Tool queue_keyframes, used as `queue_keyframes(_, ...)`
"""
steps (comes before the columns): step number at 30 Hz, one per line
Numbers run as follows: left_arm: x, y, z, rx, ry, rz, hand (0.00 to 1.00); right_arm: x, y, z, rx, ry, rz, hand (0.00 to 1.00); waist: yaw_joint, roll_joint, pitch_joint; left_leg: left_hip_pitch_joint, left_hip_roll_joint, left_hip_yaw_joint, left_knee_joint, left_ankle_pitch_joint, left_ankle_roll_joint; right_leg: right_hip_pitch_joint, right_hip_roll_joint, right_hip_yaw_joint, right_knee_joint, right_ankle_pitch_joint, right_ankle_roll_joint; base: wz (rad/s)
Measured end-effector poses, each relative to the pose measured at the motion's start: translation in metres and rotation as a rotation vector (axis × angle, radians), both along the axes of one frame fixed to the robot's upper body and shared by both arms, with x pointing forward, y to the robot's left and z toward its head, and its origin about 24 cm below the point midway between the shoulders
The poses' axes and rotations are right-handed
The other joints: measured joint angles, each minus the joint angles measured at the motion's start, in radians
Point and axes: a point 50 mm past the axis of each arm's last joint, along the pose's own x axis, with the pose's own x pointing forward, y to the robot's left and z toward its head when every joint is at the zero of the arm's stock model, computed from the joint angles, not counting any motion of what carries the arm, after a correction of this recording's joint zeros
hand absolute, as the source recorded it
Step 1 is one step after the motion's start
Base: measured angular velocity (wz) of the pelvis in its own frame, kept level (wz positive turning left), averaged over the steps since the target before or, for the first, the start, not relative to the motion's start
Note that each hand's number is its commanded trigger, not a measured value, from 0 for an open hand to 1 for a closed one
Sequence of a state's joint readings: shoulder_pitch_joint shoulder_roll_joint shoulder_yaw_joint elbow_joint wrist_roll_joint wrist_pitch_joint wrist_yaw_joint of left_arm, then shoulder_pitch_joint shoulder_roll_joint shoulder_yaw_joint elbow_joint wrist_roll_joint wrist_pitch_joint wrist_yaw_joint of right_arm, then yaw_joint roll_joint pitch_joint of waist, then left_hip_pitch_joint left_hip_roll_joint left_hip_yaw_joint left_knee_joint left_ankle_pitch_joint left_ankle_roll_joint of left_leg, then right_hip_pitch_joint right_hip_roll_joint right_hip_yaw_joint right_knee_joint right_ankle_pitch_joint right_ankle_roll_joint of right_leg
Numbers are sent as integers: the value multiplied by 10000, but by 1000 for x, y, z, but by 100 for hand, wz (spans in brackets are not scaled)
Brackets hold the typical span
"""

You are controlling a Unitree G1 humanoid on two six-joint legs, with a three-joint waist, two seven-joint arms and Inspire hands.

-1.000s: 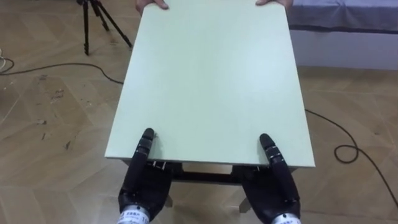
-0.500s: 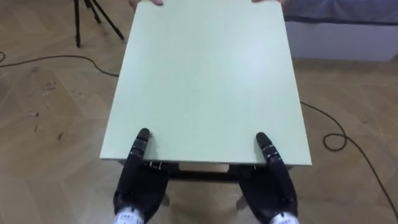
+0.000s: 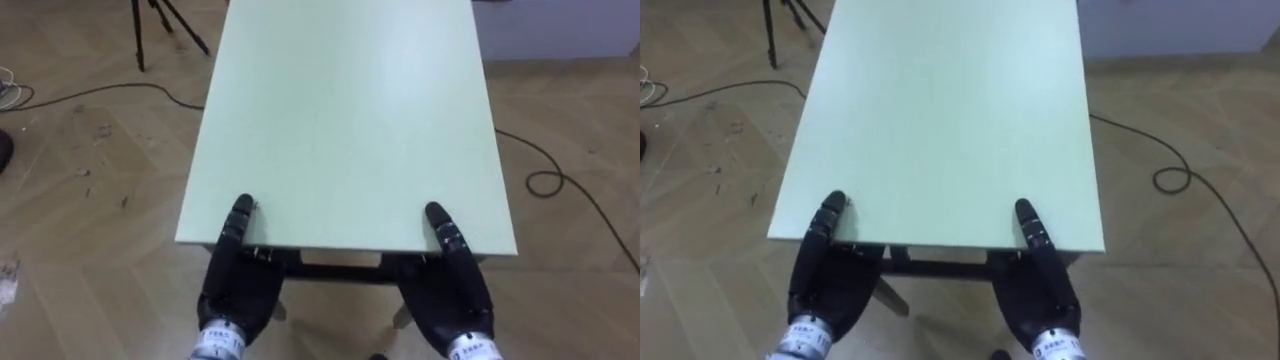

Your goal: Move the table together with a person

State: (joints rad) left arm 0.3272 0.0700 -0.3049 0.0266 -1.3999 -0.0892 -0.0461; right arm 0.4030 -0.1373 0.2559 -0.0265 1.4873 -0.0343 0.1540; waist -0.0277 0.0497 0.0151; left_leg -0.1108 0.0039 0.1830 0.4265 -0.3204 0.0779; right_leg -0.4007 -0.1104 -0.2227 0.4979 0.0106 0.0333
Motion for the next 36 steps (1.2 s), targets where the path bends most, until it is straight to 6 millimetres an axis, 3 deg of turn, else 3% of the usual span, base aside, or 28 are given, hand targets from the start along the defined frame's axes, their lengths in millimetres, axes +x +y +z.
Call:
queue_keyframes(1, 0, -1, 0, 12, 9, -72, 100, -2, -1, 0, 30, 44, -99, 100, -37, -42, -19, -31, -4, 118, -107, 130, 26, 18, -253, 79, 796, -489, -56, 54)
queue_keyframes(2, -1, -1, 0, 26, 25, -166, 100, -5, -2, -1, 85, 100, -194, 100, -31, -117, -56, -104, -29, 285, -321, 387, 68, 203, -679, 300, 2121, -1248, 108, 22)
queue_keyframes(3, -1, -1, 0, 51, 23, -189, 100, -5, -2, -1, 89, 97, -197, 100, 49, -133, -65, -213, -33, 323, -370, 542, 87, 714, -1081, 431, 2900, -1654, 257, 5)
queue_keyframes(5, -2, 1, 0, 65, 20, -137, 100, -4, 0, 0, 126, 82, -130, 100, 108, -253, -85, -382, -63, 332, -393, 739, 66, 1898, -1522, 673, 3213, -1827, 394, -3)
queue_keyframes(7, -3, 4, 2, 107, -46, -132, 100, -4, 2, 0, 258, 67, -98, 100, 183, -563, -69, -670, -147, 315, -239, 842, -24, 2835, -1590, 1115, 3081, -1776, 475, 5)
queue_keyframes(8, -2, 4, 3, 102, -78, -138, 100, -2, 3, 1, 314, 23, -101, 100, 214, -649, -40, -894, -175, 260, -24, 920, -101, 2822, -1426, 1133, 2763, -1939, 683, 13)
queue_keyframes(10, -3, 3, 2, 115, -55, -188, 100, -3, 3, 0, 302, 55, -136, 100, 205, -740, -10, -969, -151, 109, -164, 1103, -183, 2751, -1264, 1137, 2622, -1930, 677, 13)
queue_keyframes(12, -2, 2, 6, 91, -229, -214, 100, -1, 2, 4, 286, -108, -169, 100, 337, -841, -10, -1349, -70, 96, -354, 1339, -167, 2624, -1135, 1115, 1920, -2035, 847, -14)
queue_keyframes(14, -1, 3, 12, 167, -506, -244, 100, 1, 2, 8, 313, -320, -204, 100, 386, -962, 42, -1662, 10, 196, -289, 1467, -72, 2622, -1179, 1033, 1425, -2177, 1017, -21)
queue_keyframes(16, -1, 4, 14, 269, -592, -234, 100, 0, 3, 8, 333, -314, -208, 100, 382, -1096, 50, -1797, -32, 348, -245, 1561, 33, 2787, -1247, 1065, 998, -2408, 1023, -6)
queue_keyframes(18, 3, 9, 18, 501, -795, -205, 100, 1, 9, 8, 570, -324, -204, 100, 361, -1322, 70, -2110, -11, 936, -83, 1649, 184, 2939, -1331, 1056, 994, -2989, 890, 16)
queue_keyframes(20, 9, 11, 22, 709, -1060, -287, 100, 3, 12, 10, 854, -382, -233, 100, 406, -1491, 91, -2461, 34, 1215, 103, 1721, 274, 3145, -1311, 935, 1009, -3539, 787, 26)
queue_keyframes(23, 16, 14, 27, 795, -1325, -284, 100, 12, 14, 13, 942, -591, -103, 100, 591, -1500, 116, -3316, 310, 1305, 555, 2033, 195, 3310, -1093, 631, -106, -4398, 708, 3)
queue_keyframes(24, 17, 14, 27, 802, -1339, -263, 100, 14, 14, 12, 931, -601, -70, 100, 611, -1478, 130, -3405, 402, 1293, 551, 2155, 151, 3284, -1022, 535, -237, -4483, 663, -3)
queue_keyframes(25, 18, 16, 26, 831, -1287, -198, 100, 16, 16, 11, 941, -553, -2, 100, 663, -1403, 175, -3412, 626, 1238, 374, 2514, 19, 3095, -739, 476, -190, -4313, 442, -4)
queue_keyframes(27, 17, 17, 24, 941, -1207, -211, 100, 15, 16, 8, 970, -414, 18, 100, 811, -1365, 176, -3312, 982, 1132, -469, 3246, -289, 2874, -17, 340, -516, -3916, -20, -5)
queue_keyframes(28, 17, 16, 23, 942, -1178, -224, 100, 15, 16, 7, 974, -377, 11, 100, 857, -1354, 170, -3281, 1102, 1093, -681, 3444, -369, 2849, 151, 303, -623, -3795, -130, -5)
queue_keyframes(30, 15, 17, 22, 970, -1106, -220, 100, 14, 16, 5, 929, -311, -14, 100, 1031, -1194, 176, -3098, 1422, 895, -1606, 4365, -592, 2739, 739, 227, -936, -3382, -529, -8)
queue_keyframes(31, 15, 17, 21, 973, -1096, -217, 100, 13, 15, 5, 915, -298, -54, 100, 1112, -1142, 162, -3030, 1483, 865, -1893, 4606, -688, 2675, 849, 220, -980, -3291, -623, -14)
queue_keyframes(32, 14, 16, 21, 957, -1058, -239, 100, 12, 14, 4, 874, -275, -99, 100, 1223, -1028, 156, -2872, 1547, 691, -2444, 5080, -1064, 2559, 1004, 159, -1039, -3146, -809, -11)
queue_keyframes(33, 14, 15, 20, 911, -1033, -233, 100, 12, 13, 4, 802, -290, -134, 100, 1240, -917, 169, -2895, 1569, 482, -2255, 5110, -1195, 2418, 974, 52, -1011, -3057, -956, -11)
queue_keyframes(34, 13, 14, 20, 892, -1008, -221, 100, 12, 13, 4, 767, -290, -135, 100, 1275, -892, 186, -2929, 1578, 441, -1788, 4804, -1141, 2413, 951, -16, -1010, -3010, -1022, -32)
queue_keyframes(36, 10, 13, 17, 819, -842, -207, 100, 12, 12, 3, 591, -167, -54, 100, 1499, -681, 187, -2928, 1595, 149, 955, 2684, -1042, 2466, 869, -392, -1074, -2798, -1179, -45)
